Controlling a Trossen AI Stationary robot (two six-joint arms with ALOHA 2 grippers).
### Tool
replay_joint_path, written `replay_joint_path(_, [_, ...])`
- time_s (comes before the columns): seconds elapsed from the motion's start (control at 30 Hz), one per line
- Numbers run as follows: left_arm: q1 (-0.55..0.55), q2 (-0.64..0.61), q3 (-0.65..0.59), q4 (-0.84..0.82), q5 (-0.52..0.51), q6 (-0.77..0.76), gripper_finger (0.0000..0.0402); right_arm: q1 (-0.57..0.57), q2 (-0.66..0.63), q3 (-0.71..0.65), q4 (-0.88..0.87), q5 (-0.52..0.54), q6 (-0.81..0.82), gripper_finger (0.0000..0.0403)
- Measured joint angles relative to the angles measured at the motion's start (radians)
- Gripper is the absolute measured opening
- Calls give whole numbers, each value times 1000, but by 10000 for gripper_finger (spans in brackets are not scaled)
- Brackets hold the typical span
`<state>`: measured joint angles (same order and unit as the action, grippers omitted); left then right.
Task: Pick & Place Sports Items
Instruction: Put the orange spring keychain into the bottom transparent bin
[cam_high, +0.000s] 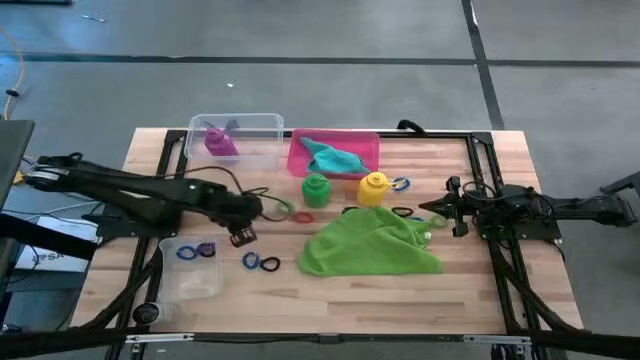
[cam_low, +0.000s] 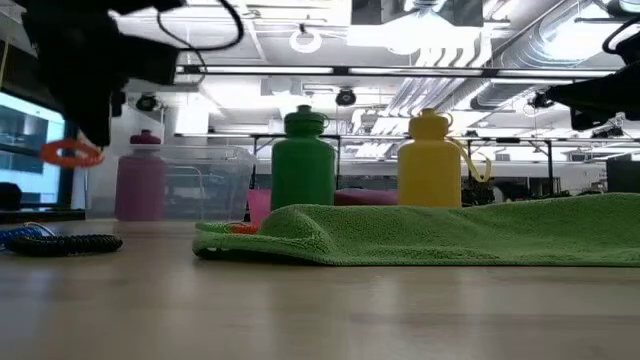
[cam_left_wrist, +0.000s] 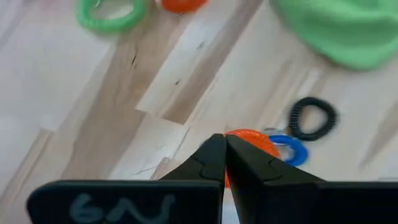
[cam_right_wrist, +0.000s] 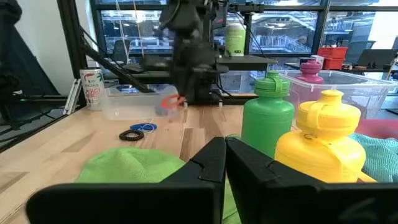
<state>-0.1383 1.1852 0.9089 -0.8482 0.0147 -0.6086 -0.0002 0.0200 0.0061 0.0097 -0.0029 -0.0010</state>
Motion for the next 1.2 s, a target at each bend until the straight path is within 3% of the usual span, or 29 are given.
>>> replay_joint_path(0.4, [-74,-232,0,-15,129,37,0,0,0,0,0,0,0,0])
replay_joint_path(0.83, [-287,-381,0,-199,129,37,0,0,0,0,0,0,0,0])
replay_joint_path(1.2, [-467,-414,0,-273,67,33,0,0,0,0,0,0,0,0])
